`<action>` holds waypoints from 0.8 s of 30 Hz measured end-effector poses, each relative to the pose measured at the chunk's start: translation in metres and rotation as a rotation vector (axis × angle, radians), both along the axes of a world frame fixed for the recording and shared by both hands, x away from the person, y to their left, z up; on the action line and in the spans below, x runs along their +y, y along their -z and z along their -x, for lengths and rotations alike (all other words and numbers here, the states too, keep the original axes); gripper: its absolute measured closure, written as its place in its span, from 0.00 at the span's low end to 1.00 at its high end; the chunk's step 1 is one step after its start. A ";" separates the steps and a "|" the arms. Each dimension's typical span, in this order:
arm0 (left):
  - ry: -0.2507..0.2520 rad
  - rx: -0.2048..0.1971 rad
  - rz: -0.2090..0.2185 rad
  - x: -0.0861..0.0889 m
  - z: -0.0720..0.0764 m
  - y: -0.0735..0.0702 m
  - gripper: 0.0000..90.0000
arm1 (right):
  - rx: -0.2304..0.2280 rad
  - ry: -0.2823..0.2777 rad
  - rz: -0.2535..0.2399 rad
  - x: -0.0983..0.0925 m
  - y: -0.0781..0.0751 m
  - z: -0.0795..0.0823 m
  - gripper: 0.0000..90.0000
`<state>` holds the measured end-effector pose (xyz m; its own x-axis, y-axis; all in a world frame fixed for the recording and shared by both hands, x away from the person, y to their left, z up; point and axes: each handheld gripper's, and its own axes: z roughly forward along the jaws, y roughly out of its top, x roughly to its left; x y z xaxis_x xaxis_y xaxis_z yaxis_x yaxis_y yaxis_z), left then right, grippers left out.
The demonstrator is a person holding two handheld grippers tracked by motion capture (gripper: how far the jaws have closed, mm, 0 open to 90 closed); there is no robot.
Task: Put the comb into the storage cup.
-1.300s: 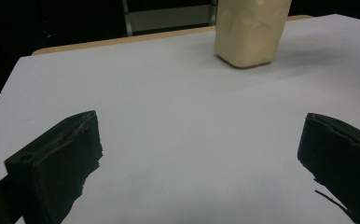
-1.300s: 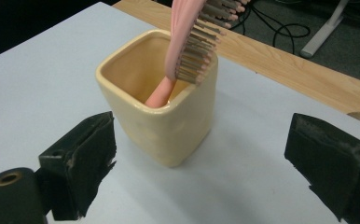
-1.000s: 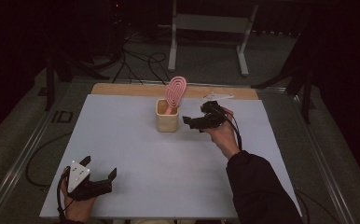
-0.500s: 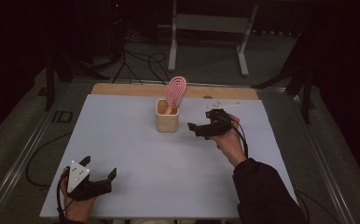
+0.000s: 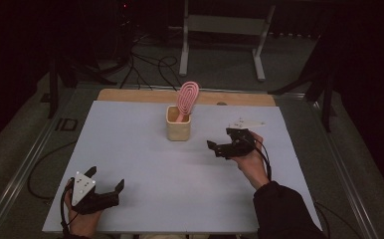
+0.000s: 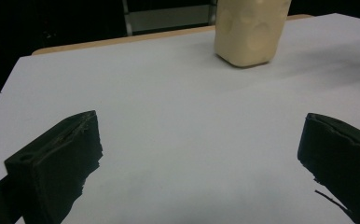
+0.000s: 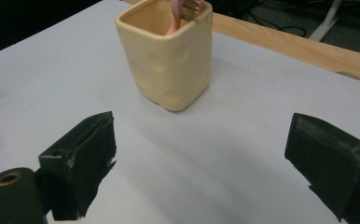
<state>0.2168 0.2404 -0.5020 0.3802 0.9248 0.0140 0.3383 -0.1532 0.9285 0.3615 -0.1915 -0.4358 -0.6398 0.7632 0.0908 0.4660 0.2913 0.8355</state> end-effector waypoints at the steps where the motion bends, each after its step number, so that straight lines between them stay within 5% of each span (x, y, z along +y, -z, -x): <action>1: 0.001 0.001 -0.001 0.000 0.000 0.000 0.00 | -0.007 0.001 0.007 0.000 0.001 0.003 0.09; 12: 0.003 -0.008 0.010 0.001 0.001 -0.001 0.00 | -0.078 -0.021 0.059 -0.003 0.008 0.033 0.10; 21: 0.003 -0.008 0.015 0.001 0.000 0.000 0.00 | -0.045 -0.007 0.007 -0.024 0.020 0.052 0.10; 24: 0.009 -0.008 0.020 0.002 0.000 0.000 0.00 | -0.070 -0.006 -0.009 -0.029 0.021 0.061 0.10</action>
<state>0.2166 0.2422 -0.5017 0.3886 0.9214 -0.0010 0.3297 -0.1380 0.9339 0.3003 -0.2208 -0.4567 -0.6495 0.7585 0.0527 0.4043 0.2859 0.8688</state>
